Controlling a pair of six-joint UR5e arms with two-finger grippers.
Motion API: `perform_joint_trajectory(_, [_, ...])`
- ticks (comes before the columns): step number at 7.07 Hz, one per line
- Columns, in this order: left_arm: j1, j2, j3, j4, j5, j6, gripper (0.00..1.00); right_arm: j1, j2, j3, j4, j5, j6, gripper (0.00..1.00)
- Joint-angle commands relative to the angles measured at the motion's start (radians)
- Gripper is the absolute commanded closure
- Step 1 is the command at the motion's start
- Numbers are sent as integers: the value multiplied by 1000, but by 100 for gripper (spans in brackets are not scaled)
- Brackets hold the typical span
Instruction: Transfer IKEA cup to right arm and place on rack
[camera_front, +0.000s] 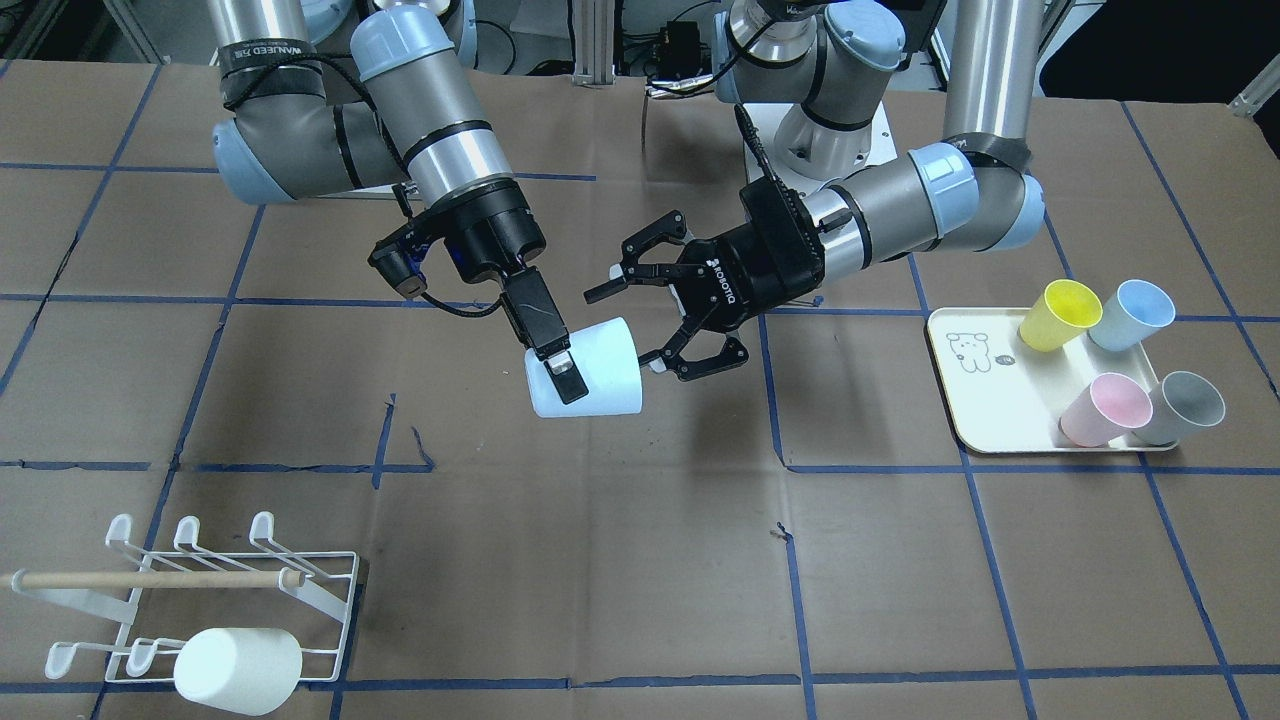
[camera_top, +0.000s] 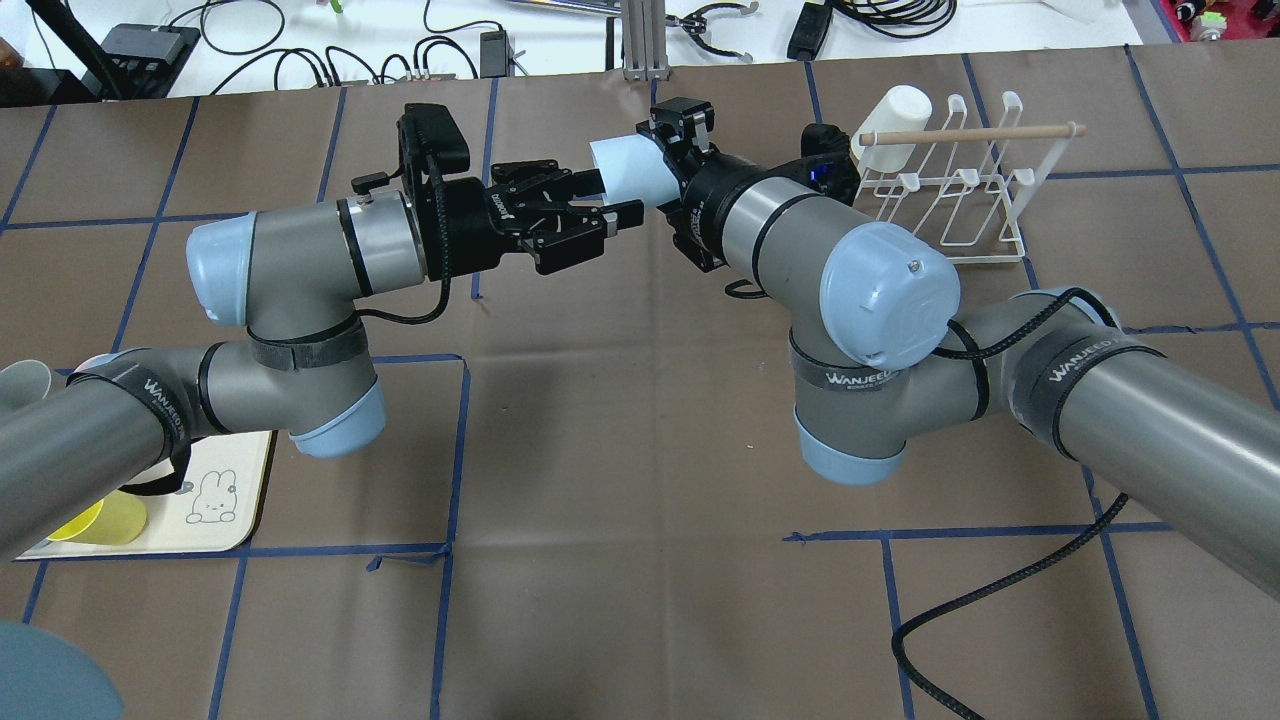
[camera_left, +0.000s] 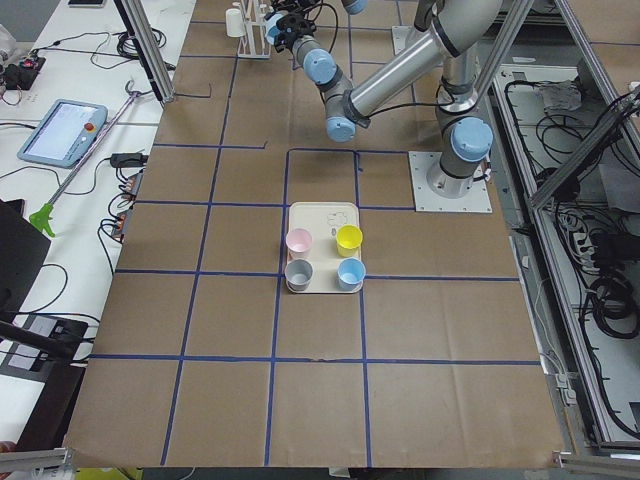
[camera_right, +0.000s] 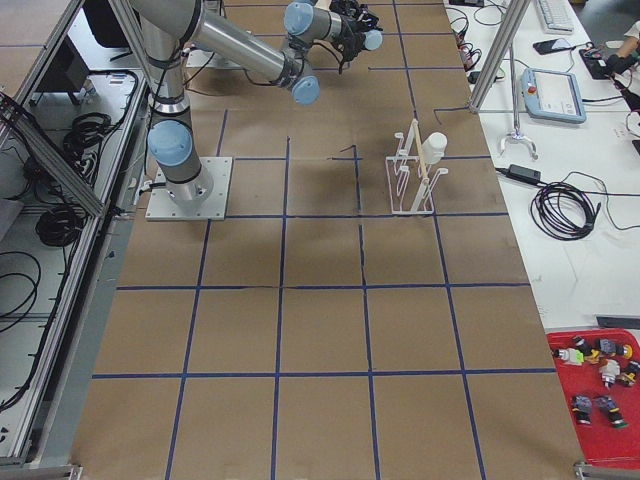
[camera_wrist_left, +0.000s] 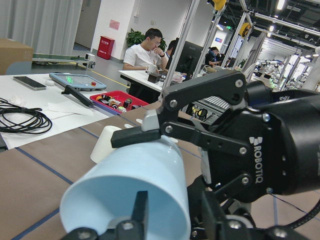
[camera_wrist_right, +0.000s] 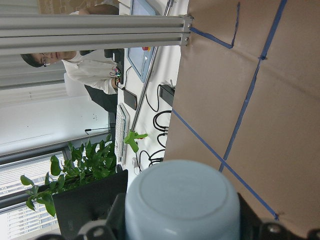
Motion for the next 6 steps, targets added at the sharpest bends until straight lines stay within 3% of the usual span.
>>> perform_joint_trajectory(1, [9,15,4,0,0,-30,2,0,0,0,0,0,-2,48])
perform_joint_trajectory(6, [195,33,6,-15,-37,-48,2,-82,5,-40,3,5,-85,61])
